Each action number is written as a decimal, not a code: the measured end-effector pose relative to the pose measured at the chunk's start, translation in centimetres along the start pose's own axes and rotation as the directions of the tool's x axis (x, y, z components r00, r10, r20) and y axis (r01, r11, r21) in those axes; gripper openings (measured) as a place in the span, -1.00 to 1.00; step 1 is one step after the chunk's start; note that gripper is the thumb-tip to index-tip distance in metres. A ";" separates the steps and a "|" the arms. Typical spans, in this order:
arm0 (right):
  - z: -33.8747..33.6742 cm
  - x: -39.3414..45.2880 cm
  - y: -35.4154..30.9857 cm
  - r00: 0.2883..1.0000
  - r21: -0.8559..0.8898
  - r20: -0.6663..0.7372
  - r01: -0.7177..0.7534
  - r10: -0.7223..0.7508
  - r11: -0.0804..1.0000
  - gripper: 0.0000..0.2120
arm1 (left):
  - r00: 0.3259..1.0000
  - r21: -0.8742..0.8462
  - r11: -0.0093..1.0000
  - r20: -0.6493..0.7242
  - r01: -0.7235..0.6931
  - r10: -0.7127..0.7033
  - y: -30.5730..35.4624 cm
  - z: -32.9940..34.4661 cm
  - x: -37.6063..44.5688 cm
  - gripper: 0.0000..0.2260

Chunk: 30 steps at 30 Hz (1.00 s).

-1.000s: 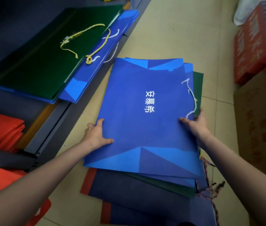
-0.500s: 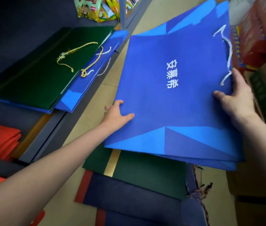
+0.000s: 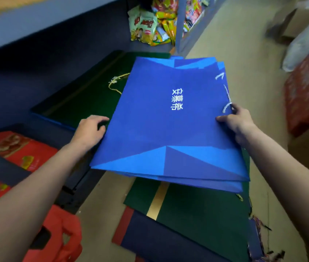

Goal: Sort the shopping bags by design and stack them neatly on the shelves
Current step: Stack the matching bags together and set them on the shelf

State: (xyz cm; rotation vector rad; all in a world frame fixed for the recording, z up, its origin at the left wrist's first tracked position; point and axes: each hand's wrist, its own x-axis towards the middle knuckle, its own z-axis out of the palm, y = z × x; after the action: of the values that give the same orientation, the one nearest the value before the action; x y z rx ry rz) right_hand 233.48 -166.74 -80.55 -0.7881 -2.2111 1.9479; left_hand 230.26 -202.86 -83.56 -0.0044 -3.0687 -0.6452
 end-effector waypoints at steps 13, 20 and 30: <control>-4.5 -0.7 -0.7 0.998 -0.137 0.000 0.067 -0.068 0.988 -0.50 | 0.995 0.086 0.996 0.094 0.012 -0.020 1.7 -0.4 2.5 -0.62; -1.5 -3.7 -0.1 0.974 -0.213 -0.175 0.107 -0.146 0.971 -0.59 | 0.990 0.064 0.994 -0.104 -0.093 0.099 2.9 -0.9 2.0 -0.53; 1.2 -5.9 -2.6 0.942 -0.303 -0.209 0.191 -0.261 0.934 -0.50 | 0.931 0.034 0.999 -0.365 -0.005 0.017 6.2 -4.9 2.7 -0.49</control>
State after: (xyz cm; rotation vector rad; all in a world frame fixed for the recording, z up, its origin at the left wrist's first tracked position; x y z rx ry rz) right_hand 237.24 -170.50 -76.75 -0.7187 -2.3280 1.3715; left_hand 227.63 -199.14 -76.60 0.0884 -2.7154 -0.5250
